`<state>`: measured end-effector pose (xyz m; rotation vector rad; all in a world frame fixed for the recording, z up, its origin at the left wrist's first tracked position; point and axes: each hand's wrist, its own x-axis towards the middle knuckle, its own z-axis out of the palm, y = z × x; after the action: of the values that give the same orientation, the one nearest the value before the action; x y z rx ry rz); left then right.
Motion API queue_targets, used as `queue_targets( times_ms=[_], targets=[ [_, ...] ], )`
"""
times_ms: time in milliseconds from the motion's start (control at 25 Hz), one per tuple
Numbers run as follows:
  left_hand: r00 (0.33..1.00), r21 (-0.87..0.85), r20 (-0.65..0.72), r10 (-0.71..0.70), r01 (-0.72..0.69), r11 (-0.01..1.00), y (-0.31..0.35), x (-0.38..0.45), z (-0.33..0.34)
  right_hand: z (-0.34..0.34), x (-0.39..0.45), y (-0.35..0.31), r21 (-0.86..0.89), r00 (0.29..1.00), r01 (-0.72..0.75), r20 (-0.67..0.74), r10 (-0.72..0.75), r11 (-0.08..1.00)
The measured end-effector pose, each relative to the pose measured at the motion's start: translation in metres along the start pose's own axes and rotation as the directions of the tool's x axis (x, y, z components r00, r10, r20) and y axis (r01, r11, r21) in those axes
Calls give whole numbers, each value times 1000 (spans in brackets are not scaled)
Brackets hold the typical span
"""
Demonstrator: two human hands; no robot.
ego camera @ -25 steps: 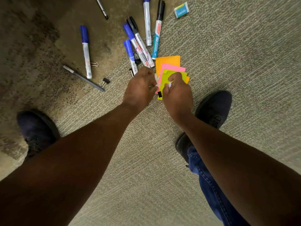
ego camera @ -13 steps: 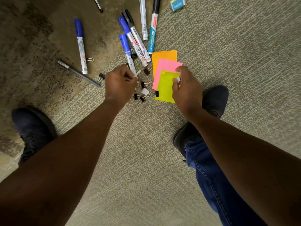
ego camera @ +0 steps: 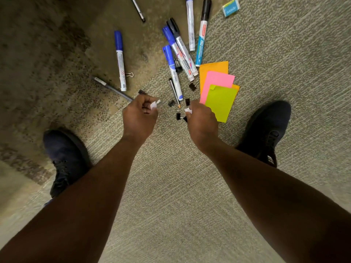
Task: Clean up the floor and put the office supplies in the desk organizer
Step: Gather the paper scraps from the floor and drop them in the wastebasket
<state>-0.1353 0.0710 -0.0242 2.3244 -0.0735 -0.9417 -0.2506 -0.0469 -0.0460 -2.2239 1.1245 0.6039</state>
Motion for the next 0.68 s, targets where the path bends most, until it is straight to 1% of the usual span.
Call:
queue_targets(
  times_ms=[40, 120, 200, 240, 320, 440, 600, 680],
  targets=[
    [1000, 9, -9, -1, 2, 1000, -1, 0, -2, 0, 0, 1, -31, 999, 34, 4, -34, 999],
    [999, 42, -34, -19, 20, 999, -2, 0, -6, -2, 1, 4, -40, 997, 79, 29, -77, 996],
    [998, 69, -49, -49, 52, 996, -4, -2, -12, -6, 1, 4, -10, 997, 67, 38, -67, 998],
    [997, 57, -45, -70, 73, 996, -5, -5, -16, -10, 0, 3, 23, 998, 49, 33, -49, 999],
    [992, -1, -13, -125, 125, 992, -3, -12, -25, -21, -6, 0, 113, 1000, 18, 4, -18, 993],
    [975, -102, 28, -223, 224, 969, 5, -23, -43, -40, -19, -19, 259, 999, 24, -49, -11, 966],
    [950, -310, 42, -309, 306, 900, 16, -40, -82, -67, -42, -74, 351, 998, 41, -65, -19, 936],
    [950, -380, 47, -307, 302, 874, 26, -46, -111, -81, -49, -112, 387, 998, 64, -49, -48, 920]
  ],
)
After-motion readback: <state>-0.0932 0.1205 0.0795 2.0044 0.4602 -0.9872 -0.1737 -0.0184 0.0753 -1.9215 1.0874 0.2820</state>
